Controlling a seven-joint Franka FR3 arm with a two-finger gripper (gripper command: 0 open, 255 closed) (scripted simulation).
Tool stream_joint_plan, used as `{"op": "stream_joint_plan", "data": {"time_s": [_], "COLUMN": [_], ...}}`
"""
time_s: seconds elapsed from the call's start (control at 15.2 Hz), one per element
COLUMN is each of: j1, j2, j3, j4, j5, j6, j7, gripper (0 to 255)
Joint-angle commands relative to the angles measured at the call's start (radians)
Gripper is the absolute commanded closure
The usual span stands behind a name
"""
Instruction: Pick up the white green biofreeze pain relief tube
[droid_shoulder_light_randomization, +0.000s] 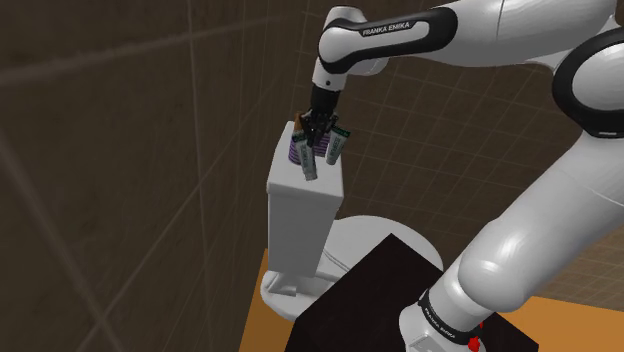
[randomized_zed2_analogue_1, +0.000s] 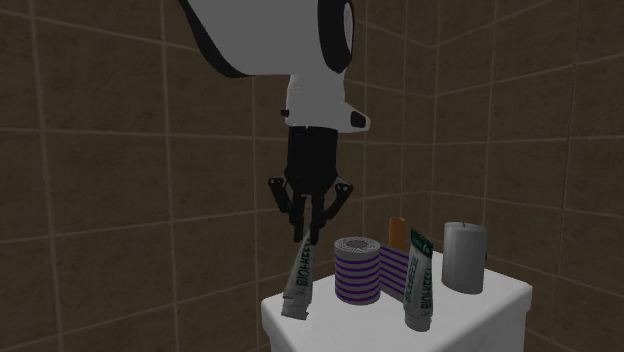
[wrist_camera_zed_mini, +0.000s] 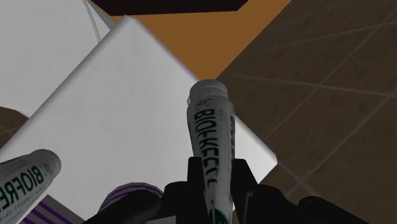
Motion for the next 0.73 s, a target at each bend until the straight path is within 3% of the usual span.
{"op": "stream_joint_plan", "data": {"time_s": [0.0, 0.66], "j1": [0.000, -0.001], "j2": [-0.005, -0.018], "j3": [0.000, -0.001], "j4": [0.022, 0.117], "j5": [0.000, -0.002], "j6": [-0.027, -0.135], "j7": [0.002, 0.008], "gripper": [255, 255]}}
